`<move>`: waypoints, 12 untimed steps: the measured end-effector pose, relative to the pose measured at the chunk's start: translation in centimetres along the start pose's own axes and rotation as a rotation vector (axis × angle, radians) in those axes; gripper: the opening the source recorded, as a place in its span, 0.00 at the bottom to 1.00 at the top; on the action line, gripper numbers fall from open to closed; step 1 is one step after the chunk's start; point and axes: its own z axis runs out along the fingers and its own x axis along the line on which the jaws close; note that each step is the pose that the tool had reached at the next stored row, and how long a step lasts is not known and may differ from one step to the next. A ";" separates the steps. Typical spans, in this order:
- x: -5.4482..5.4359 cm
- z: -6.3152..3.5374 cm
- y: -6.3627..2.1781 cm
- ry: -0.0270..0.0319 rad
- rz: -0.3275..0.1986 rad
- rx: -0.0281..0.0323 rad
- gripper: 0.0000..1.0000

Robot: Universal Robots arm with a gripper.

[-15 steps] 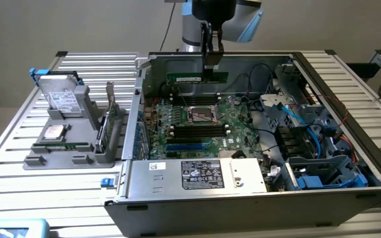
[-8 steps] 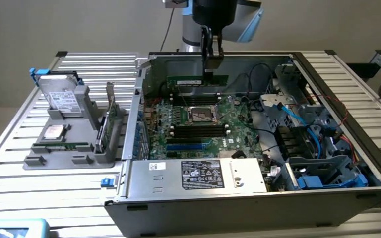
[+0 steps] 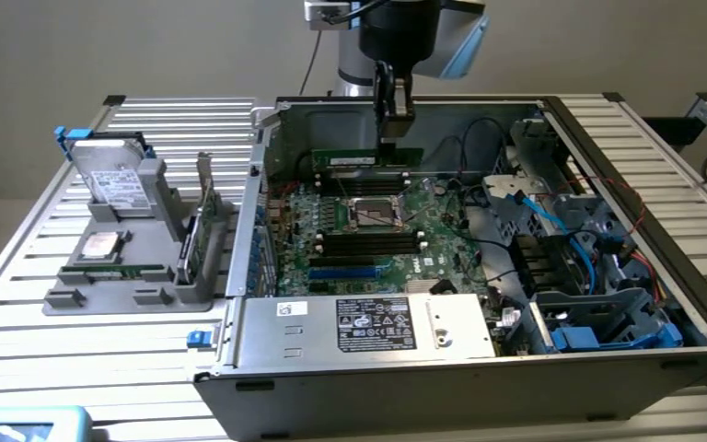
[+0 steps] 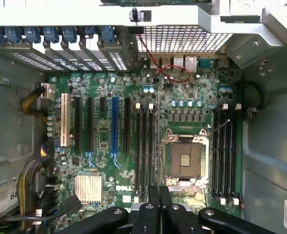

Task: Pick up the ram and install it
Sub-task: 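Insert the ram into the slot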

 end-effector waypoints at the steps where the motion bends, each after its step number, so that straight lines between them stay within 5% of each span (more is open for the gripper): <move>1: 0.0 0.14 -0.01 0.0010 0.000 0.0003 0.12; 12: 0.0 1.29 -0.08 0.0214 0.001 0.0092 0.12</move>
